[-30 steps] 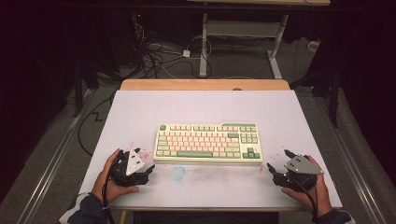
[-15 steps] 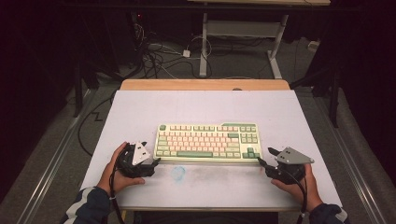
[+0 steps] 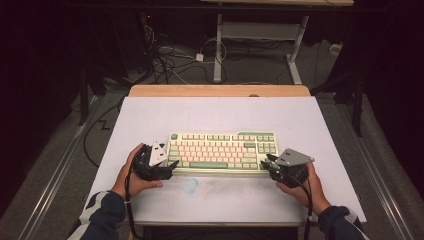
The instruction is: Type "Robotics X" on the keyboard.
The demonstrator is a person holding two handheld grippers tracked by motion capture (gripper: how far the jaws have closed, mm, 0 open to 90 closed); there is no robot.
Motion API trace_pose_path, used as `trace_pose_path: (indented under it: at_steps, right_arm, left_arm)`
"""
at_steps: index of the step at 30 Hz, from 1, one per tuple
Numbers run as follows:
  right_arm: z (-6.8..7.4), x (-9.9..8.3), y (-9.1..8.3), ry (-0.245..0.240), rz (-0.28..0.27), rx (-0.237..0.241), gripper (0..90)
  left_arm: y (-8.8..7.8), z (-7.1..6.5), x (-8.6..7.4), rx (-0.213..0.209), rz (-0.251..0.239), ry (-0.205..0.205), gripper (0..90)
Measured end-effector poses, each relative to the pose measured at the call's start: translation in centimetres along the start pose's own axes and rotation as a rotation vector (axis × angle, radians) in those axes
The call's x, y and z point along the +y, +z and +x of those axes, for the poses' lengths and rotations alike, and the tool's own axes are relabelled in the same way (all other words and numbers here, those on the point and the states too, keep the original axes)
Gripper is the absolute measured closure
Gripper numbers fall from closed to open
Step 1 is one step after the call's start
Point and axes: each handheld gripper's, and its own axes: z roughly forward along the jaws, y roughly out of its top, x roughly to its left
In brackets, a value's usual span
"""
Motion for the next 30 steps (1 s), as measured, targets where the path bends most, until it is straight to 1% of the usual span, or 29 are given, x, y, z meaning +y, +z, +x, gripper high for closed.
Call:
trace_pose_path:
  at_steps: [1, 3, 4, 5, 6, 7, 8, 9, 11, 12, 13, 14, 16, 18, 20, 21, 23, 26, 27, 29, 30]
  right_arm:
    - [0.0, 0.0, 0.0, 0.0, 0.0, 0.0, 72.5]
    - [0.2, 0.5, 0.6, -0.026, 0.01, 0.024, 82.3]
    - [0.2, 0.8, 0.9, -0.036, 0.016, 0.043, 85.3]
    - [0.3, 1.0, 1.1, -0.048, 0.017, 0.056, 86.2]
    - [0.4, 1.3, 1.3, -0.056, 0.016, 0.056, 88.0]
    - [0.5, 1.7, 1.7, -0.059, 0.017, 0.069, 90.0]
    - [0.5, 1.7, 1.7, -0.059, 0.017, 0.069, 90.0]
    - [0.5, 2.0, 2.1, -0.067, 0.021, 0.065, 90.0]
    - [0.4, 2.1, 2.3, -0.067, 0.023, 0.066, 90.0]
    - [0.3, 2.3, 2.5, -0.063, 0.024, 0.064, 90.0]
    - [0.3, 2.4, 2.5, -0.06, 0.025, 0.059, 90.0]
    - [0.2, 2.5, 2.6, -0.057, 0.026, 0.063, 90.0]
    - [0.2, 2.5, 2.9, -0.056, 0.031, 0.062, 90.0]
    - [0.3, 2.6, 3.2, -0.058, 0.041, 0.07, 90.0]
    - [0.3, 2.6, 3.3, -0.061, 0.046, 0.073, 90.0]
    - [0.5, 2.6, 3.6, -0.068, 0.055, 0.079, 90.0]
    - [0.6, 2.6, 3.7, -0.07, 0.061, 0.084, 90.0]
    - [0.6, 2.6, 3.8, -0.07, 0.071, 0.088, 90.0]
    - [0.6, 2.6, 3.8, -0.07, 0.071, 0.088, 90.0]
    - [0.5, 2.5, 4.0, -0.065, 0.078, 0.087, 90.0]
    - [0.5, 2.5, 4.0, -0.065, 0.078, 0.087, 90.0]
  left_arm:
    - [0.1, -0.1, 0.2, -0.008, -0.004, -0.007, 24.2]
    - [0.3, -0.2, 0.4, -0.016, -0.007, 0.0, 26.7]
    - [0.3, -0.2, 0.5, -0.024, -0.007, 0.011, 28.7]
    - [0.4, -0.3, 0.6, -0.023, -0.01, 0.025, 31.5]
    - [0.4, -0.3, 0.8, -0.026, -0.011, 0.027, 36.7]
    - [0.4, -0.3, 1.0, -0.036, -0.01, 0.019, 42.0]
    - [0.4, -0.3, 1.3, -0.044, -0.006, 0.015, 42.0]
    - [0.5, -0.3, 1.5, -0.049, -0.007, 0.008, 48.3]
    - [0.7, -0.4, 1.9, -0.061, -0.002, -0.003, 49.9]
    - [0.9, -0.4, 2.1, -0.064, 0.0, -0.004, 54.6]
    - [1.0, -0.4, 2.2, -0.072, -0.004, -0.011, 54.6]
    - [1.3, -0.3, 2.4, -0.077, 0.004, -0.027, 54.4]
    - [1.7, -0.3, 2.5, -0.075, 0.006, -0.027, 51.3]
    - [1.8, -0.3, 2.6, -0.078, 0.007, -0.034, 50.4]
    - [2.1, -0.4, 2.7, -0.067, 0.004, -0.028, 49.5]
    - [2.2, -0.4, 2.8, -0.065, 0.004, -0.032, 46.9]
    - [2.4, -0.5, 2.9, -0.07, 0.002, -0.032, 45.1]
    - [2.8, -0.7, 3.0, -0.06, -0.01, -0.034, 35.5]
    - [2.9, -0.8, 3.0, -0.054, -0.012, -0.028, 35.5]
    - [3.1, -0.9, 3.1, -0.058, -0.005, -0.036, 27.4]
    - [3.2, -1.0, 3.1, -0.061, -0.004, -0.035, 27.4]
